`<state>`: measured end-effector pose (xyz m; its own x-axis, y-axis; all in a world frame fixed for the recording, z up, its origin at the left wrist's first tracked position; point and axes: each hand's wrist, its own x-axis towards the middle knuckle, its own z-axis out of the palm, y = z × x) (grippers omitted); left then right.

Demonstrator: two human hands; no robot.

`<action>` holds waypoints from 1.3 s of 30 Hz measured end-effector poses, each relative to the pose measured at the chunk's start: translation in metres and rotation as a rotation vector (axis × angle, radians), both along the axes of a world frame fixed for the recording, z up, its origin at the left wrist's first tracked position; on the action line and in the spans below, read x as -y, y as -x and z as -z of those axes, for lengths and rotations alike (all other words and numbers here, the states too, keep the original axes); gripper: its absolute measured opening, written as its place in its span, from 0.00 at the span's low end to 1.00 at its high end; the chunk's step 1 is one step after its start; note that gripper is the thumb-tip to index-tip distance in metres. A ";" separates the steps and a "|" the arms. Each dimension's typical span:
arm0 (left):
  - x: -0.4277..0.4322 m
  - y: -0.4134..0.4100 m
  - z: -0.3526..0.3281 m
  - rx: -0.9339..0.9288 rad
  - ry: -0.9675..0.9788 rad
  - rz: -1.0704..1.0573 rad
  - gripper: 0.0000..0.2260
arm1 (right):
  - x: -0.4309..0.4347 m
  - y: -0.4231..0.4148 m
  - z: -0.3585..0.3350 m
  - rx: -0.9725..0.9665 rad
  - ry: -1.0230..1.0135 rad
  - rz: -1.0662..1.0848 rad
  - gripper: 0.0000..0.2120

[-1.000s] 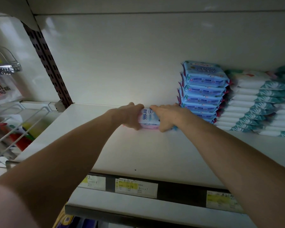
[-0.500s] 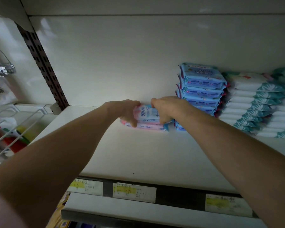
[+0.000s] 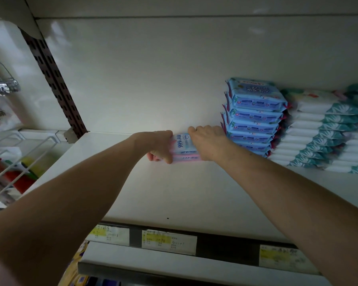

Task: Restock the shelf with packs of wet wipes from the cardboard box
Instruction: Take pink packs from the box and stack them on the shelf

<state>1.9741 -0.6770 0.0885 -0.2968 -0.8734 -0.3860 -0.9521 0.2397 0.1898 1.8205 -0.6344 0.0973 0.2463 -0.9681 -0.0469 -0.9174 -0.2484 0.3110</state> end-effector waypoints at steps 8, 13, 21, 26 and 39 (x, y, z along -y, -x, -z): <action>-0.001 0.009 -0.003 0.141 0.208 0.094 0.29 | 0.001 0.000 -0.006 -0.077 -0.008 0.031 0.26; -0.004 0.019 0.001 0.072 0.237 0.089 0.35 | -0.002 0.003 -0.007 -0.059 0.023 0.025 0.29; -0.005 0.025 -0.015 0.046 0.268 0.097 0.19 | 0.000 -0.007 -0.008 -0.069 0.008 0.058 0.23; -0.008 0.032 -0.002 0.078 0.370 0.088 0.18 | -0.005 -0.008 -0.002 0.019 -0.010 0.105 0.26; -0.023 0.014 0.012 -0.062 0.367 -0.109 0.24 | -0.018 0.004 0.023 0.118 0.024 0.009 0.31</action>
